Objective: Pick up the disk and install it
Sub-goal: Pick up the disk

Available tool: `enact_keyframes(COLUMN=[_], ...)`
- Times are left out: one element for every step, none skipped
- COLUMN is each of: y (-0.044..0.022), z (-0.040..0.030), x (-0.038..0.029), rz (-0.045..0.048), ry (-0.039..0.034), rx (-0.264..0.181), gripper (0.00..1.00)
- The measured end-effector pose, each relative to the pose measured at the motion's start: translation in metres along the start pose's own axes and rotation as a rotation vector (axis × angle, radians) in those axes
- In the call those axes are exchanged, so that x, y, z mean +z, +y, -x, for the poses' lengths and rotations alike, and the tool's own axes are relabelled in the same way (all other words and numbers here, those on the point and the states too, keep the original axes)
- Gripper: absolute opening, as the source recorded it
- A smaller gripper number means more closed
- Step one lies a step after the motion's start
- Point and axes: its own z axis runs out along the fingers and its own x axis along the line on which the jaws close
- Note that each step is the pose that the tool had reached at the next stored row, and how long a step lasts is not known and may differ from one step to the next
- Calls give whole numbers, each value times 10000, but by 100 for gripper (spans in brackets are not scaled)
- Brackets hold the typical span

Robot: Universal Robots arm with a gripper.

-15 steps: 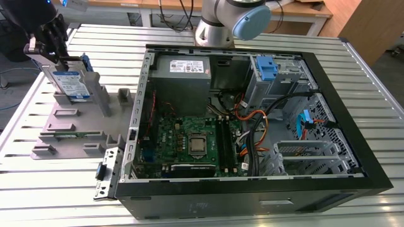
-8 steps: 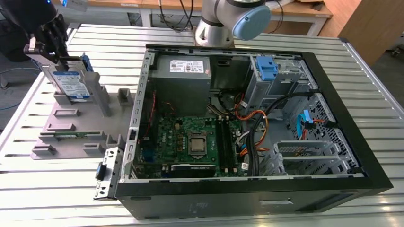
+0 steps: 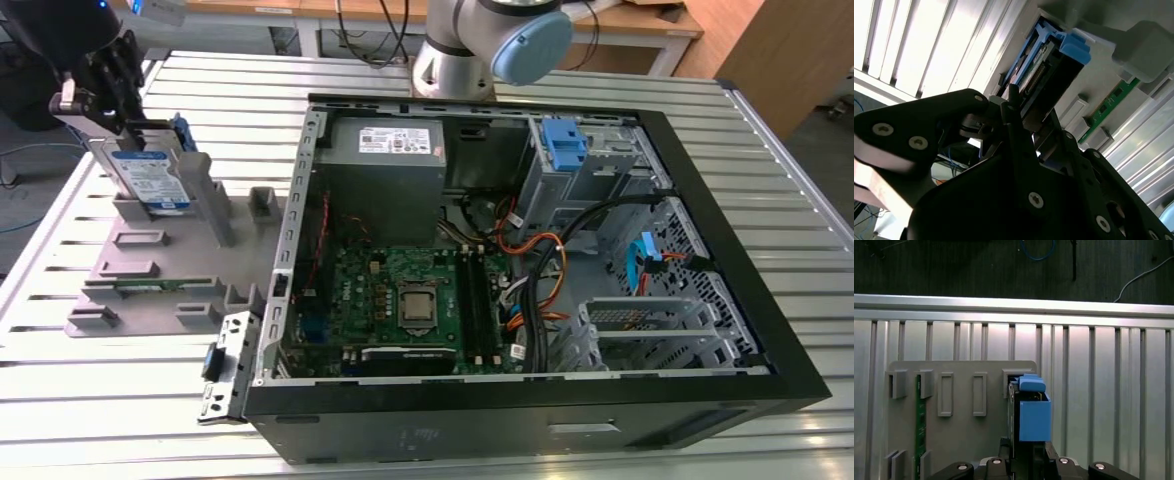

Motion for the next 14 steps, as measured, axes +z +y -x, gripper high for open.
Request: enact_keyframes(y=[0,0,0,0,1,1,1,1,0,0,0,1,1,1], z=[0,0,0,0,0,0,1,1,1,1,1,1,1,-1], x=[0,0,0,0,-1,-3,-8,-16,-23,-27,-27,-27,-27,-30], rz=[-2,-2,-1,-1,0,-2,-5,-4,-2,-3,-4,-4,-4,0], ry=[-1,-1,0,0,0,9,33,49,54,57,57,57,59,62], rx=[10,11,12,13,13,15,15,15,14,15,15,16,16,17], gripper=[35,35,35,35,35,35,35,35,35,35,35,35,35,35])
